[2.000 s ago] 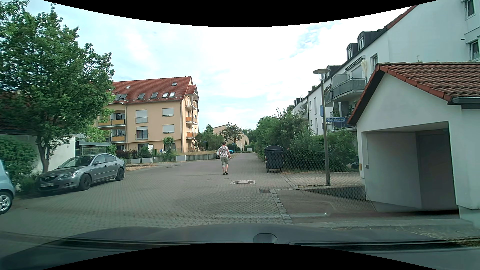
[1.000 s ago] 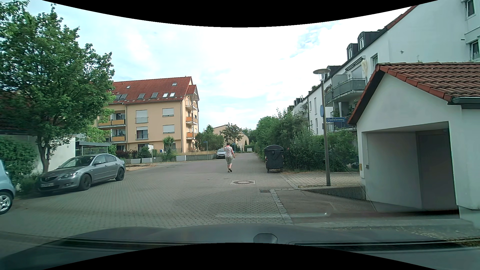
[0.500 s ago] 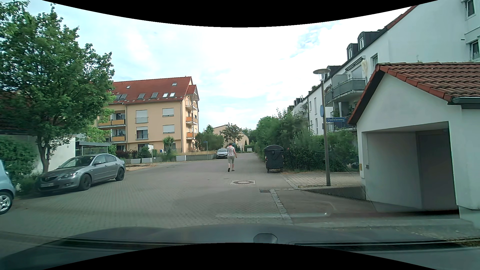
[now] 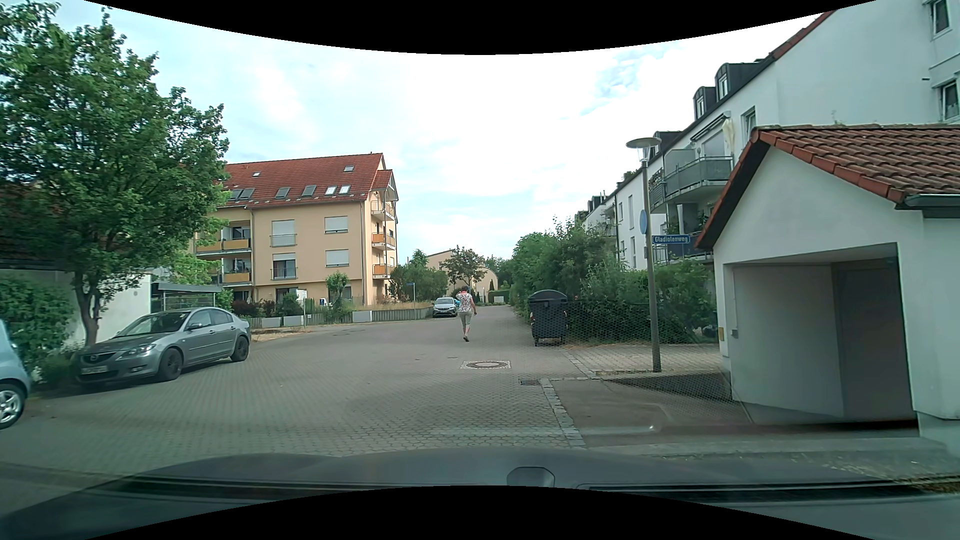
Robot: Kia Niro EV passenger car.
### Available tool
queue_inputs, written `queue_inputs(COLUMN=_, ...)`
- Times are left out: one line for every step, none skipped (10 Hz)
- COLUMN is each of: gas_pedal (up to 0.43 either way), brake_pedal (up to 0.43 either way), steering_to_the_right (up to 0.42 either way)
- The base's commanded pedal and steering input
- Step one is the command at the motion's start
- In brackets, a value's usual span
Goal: Follow the waypoints while adhering to traffic rules and regulations
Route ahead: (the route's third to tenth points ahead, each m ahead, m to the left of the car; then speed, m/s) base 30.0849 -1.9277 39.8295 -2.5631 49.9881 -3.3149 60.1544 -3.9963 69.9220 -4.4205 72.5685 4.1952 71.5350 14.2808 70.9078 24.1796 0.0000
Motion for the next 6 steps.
queue_inputs(gas_pedal=0.000, brake_pedal=0.232, steering_to_the_right=-0.104)
queue_inputs(gas_pedal=0.000, brake_pedal=0.232, steering_to_the_right=-0.104)
queue_inputs(gas_pedal=0.000, brake_pedal=0.232, steering_to_the_right=-0.104)
queue_inputs(gas_pedal=0.000, brake_pedal=0.213, steering_to_the_right=-0.106)
queue_inputs(gas_pedal=0.000, brake_pedal=0.134, steering_to_the_right=-0.111)
queue_inputs(gas_pedal=0.000, brake_pedal=0.085, steering_to_the_right=-0.118)
